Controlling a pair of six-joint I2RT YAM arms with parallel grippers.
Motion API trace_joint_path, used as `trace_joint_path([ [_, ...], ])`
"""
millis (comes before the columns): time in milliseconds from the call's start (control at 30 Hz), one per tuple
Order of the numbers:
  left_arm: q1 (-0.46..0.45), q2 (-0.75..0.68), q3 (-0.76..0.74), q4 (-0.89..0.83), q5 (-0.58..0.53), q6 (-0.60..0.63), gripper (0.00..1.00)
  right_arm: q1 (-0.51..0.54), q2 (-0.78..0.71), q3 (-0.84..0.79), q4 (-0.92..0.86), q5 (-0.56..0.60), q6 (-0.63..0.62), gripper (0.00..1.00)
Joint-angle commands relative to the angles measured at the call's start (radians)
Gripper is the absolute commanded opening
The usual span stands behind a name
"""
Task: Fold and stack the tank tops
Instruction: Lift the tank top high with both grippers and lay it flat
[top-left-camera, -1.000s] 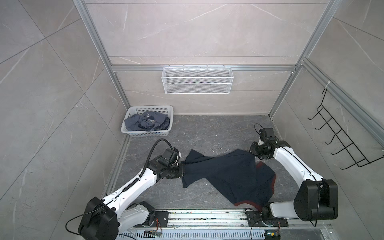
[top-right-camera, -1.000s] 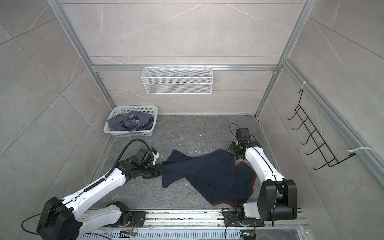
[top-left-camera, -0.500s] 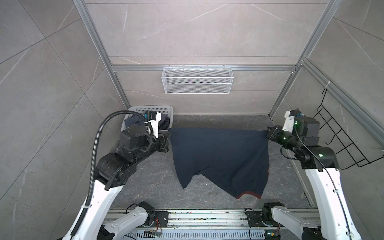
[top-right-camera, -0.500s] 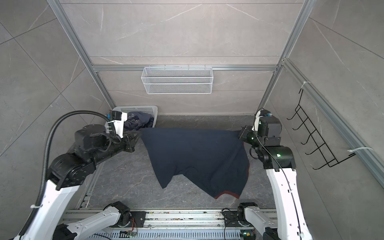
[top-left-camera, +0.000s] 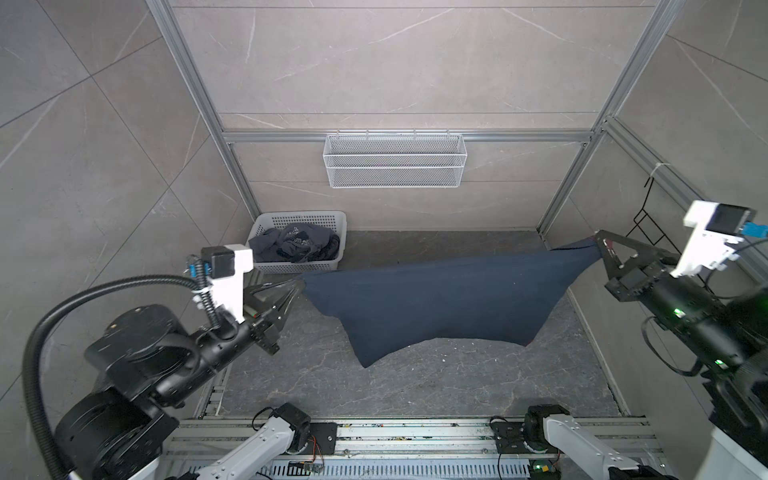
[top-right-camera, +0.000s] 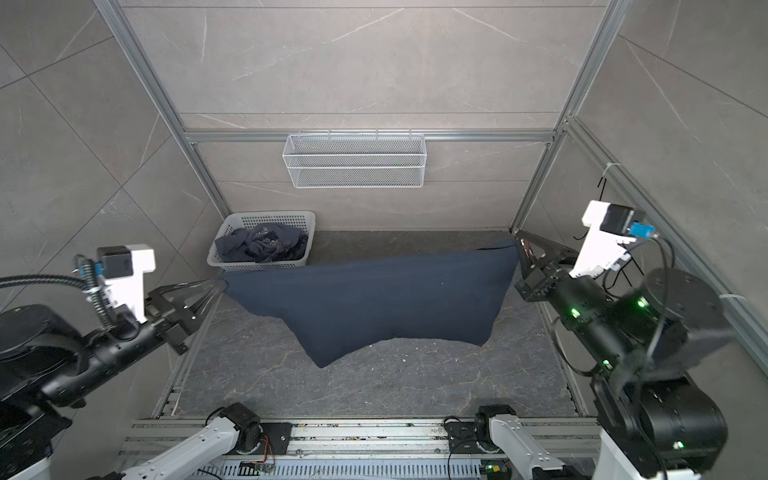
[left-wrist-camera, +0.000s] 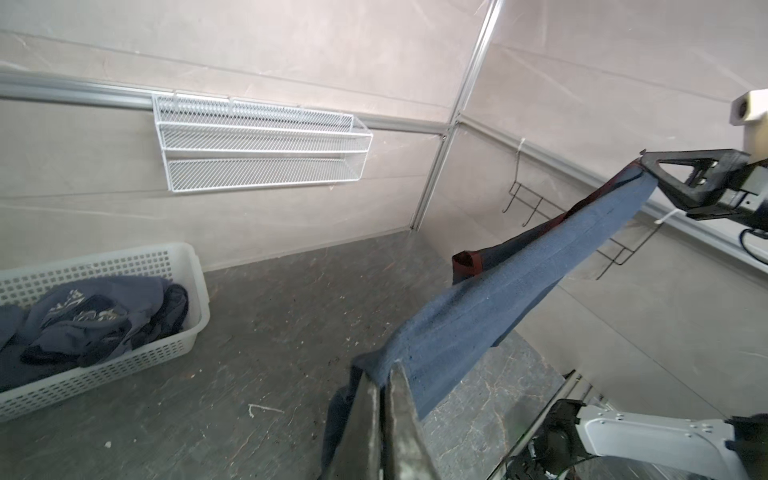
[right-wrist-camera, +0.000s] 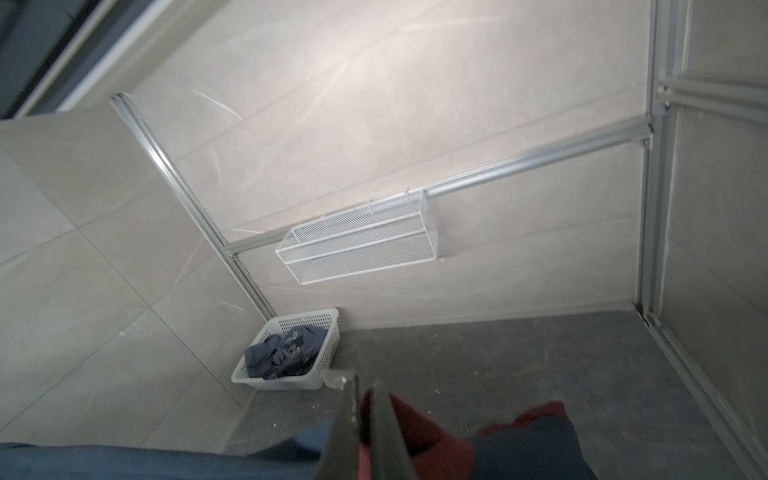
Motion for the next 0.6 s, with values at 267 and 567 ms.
trace_joint_path([
  [267,0.007,0.114,-0.082,0.118,-0.296,-0.004,0.0,-0.006,0.057,-0.136,0.087,0.048,0.019,0.0],
  [567,0.039,0.543,-0.249,0.138,-0.687,-0.048,0.0,0.035,0.216,-0.651,0.382,0.051,0.082,0.0],
])
